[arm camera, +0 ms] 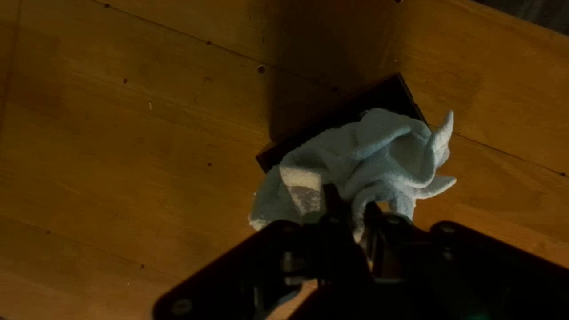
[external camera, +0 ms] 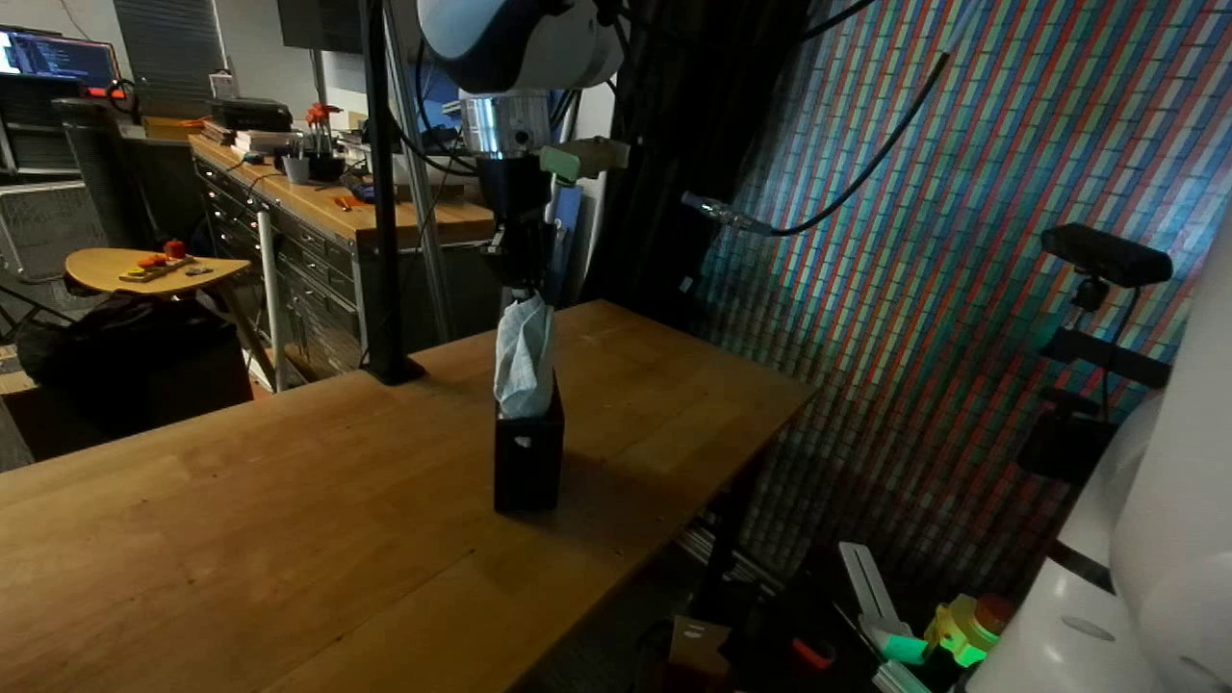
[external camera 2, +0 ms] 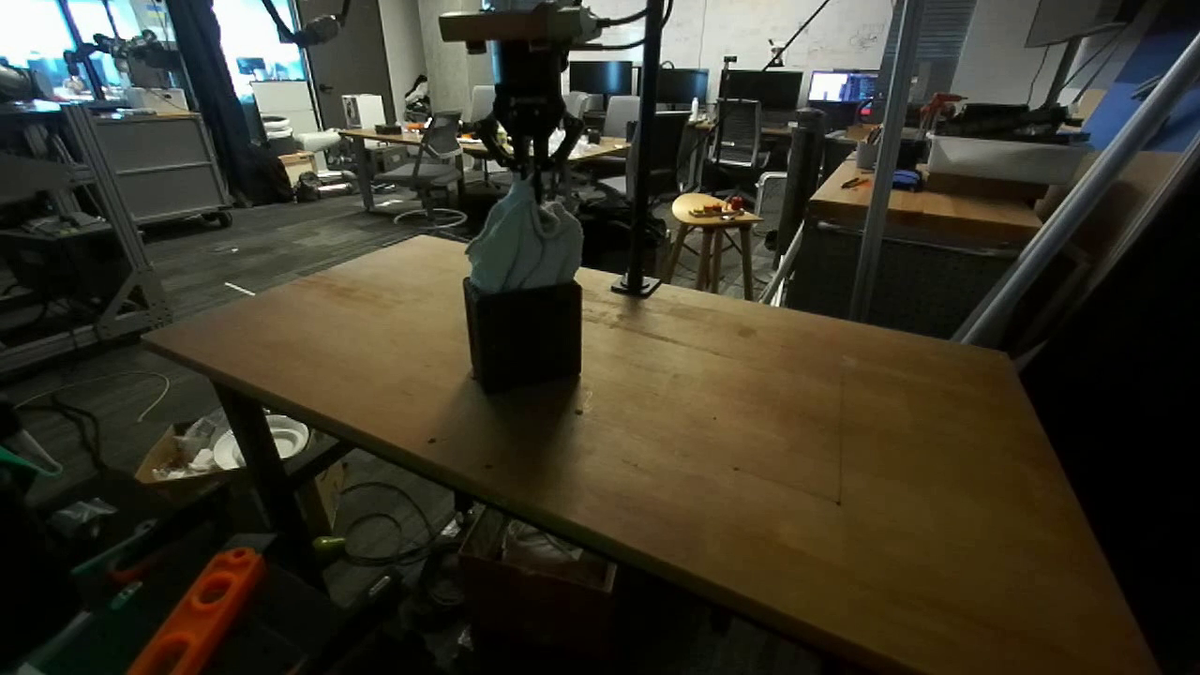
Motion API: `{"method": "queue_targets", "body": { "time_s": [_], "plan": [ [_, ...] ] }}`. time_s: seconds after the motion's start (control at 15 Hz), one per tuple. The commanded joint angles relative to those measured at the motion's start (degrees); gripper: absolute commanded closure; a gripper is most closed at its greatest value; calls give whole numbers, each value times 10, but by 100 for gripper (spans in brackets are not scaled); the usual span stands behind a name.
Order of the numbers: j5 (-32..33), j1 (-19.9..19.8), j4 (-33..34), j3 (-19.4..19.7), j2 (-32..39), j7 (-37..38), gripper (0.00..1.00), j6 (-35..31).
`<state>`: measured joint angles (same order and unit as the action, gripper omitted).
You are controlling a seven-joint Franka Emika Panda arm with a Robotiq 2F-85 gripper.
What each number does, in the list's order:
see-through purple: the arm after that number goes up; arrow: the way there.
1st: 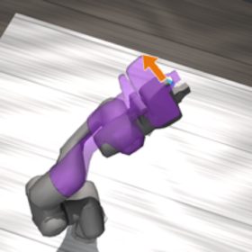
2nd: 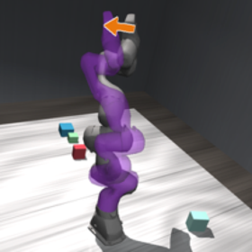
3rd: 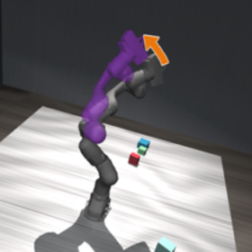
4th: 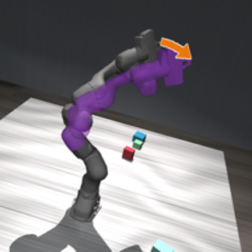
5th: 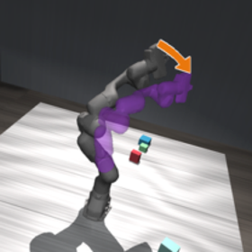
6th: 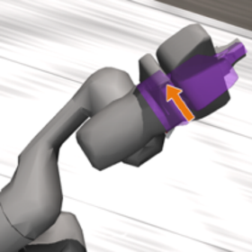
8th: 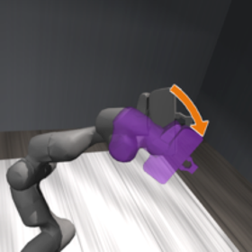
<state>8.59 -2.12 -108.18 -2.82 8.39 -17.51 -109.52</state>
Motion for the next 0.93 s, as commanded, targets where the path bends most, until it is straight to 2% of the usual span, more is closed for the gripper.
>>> {"method": "queue_targets", "body": {
  "time_s": [0.0, 0.87],
  "plan": [
    [37, 23, 52, 3, -5, 31, 90, 53],
    [129, 119, 247, -42, 44, 135, 90, 197]
  ]
}}
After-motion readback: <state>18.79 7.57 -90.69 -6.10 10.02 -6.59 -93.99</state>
